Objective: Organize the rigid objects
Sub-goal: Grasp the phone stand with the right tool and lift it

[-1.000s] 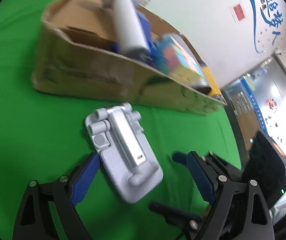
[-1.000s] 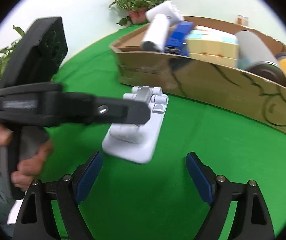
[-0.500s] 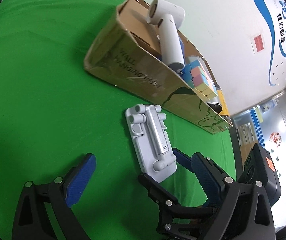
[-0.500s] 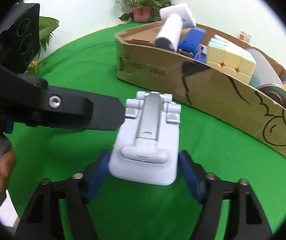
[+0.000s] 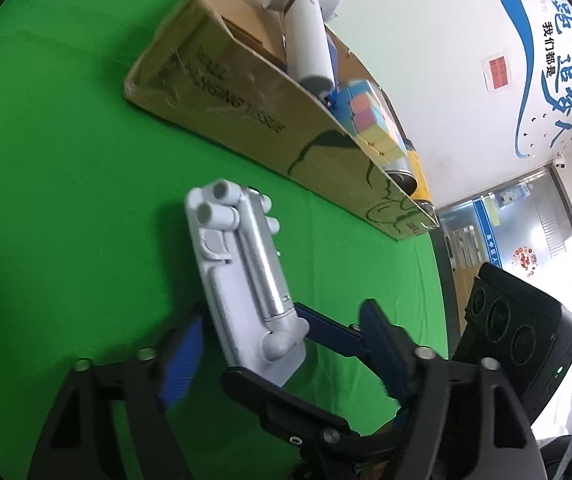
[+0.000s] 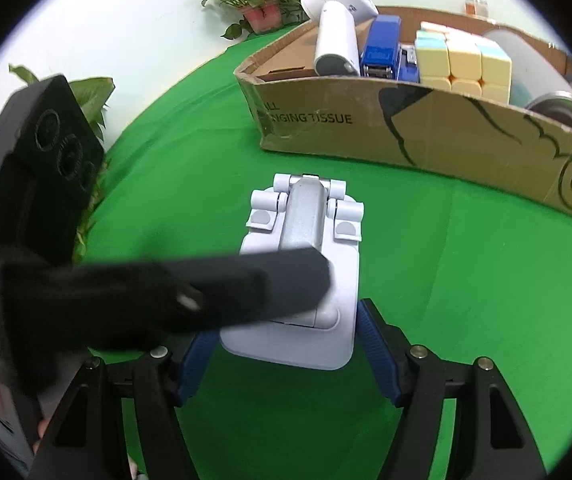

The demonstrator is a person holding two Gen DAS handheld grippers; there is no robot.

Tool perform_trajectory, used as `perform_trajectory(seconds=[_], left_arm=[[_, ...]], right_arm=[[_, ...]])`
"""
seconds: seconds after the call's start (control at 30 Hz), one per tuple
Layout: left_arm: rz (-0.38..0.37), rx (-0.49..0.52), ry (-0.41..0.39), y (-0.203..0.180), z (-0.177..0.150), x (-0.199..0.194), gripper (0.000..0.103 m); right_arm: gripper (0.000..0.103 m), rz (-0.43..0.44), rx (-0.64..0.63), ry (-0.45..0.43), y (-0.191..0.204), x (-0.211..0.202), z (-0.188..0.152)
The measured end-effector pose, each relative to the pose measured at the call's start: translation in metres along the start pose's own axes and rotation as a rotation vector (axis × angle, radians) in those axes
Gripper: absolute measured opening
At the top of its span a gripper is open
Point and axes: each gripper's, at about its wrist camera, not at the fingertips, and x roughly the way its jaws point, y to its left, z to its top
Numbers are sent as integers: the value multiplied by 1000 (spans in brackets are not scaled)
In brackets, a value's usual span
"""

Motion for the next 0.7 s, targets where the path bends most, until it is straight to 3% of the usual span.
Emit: perform_trajectory(seconds=[0.07,0.2,0.47,0.7], left_arm=[[13,3,-5,-2,-1,2,58],[69,16,4,-3,-1,5,35],[108,69,-12,-16,-1,-6,32],[78,171,-94,-59,15,-36,32]], right_arm=[[68,17,20,9,-3,-2,5],[68,40,52,22,-4,-8,-3],[67,31,41,4,0,-14,-8],[67,0,-15,-147,14,-55,6]])
